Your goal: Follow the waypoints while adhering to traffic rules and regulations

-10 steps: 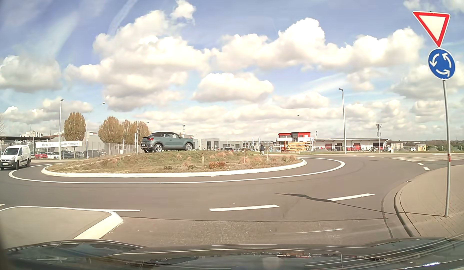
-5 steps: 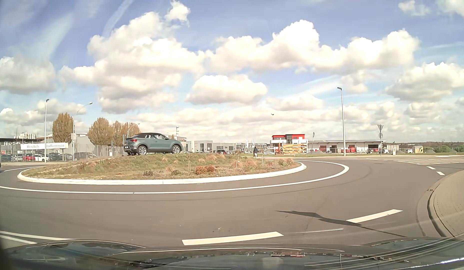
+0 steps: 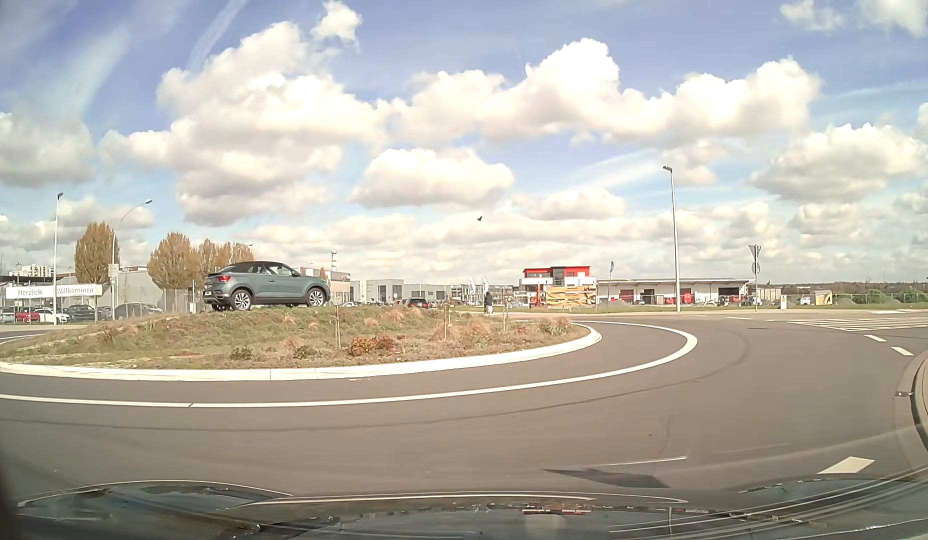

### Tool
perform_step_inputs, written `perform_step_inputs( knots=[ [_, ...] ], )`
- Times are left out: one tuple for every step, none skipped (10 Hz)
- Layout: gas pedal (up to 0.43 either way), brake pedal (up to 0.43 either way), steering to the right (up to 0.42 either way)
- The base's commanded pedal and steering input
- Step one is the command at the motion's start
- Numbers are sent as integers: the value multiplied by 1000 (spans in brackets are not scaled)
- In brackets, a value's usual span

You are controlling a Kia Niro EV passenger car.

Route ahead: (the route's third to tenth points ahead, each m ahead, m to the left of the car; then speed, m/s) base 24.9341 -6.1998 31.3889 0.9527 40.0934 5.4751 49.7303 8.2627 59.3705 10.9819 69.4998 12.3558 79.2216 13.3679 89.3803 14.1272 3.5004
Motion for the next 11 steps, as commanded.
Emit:
perform_step_inputs(
  knots=[
    [0,0,148],
    [0,0,174],
    [20,0,195],
    [118,0,220],
    [157,0,246],
    [189,0,262],
    [248,0,278],
    [268,0,301],
    [299,0,321],
    [299,0,357],
    [311,0,390]
  ],
)
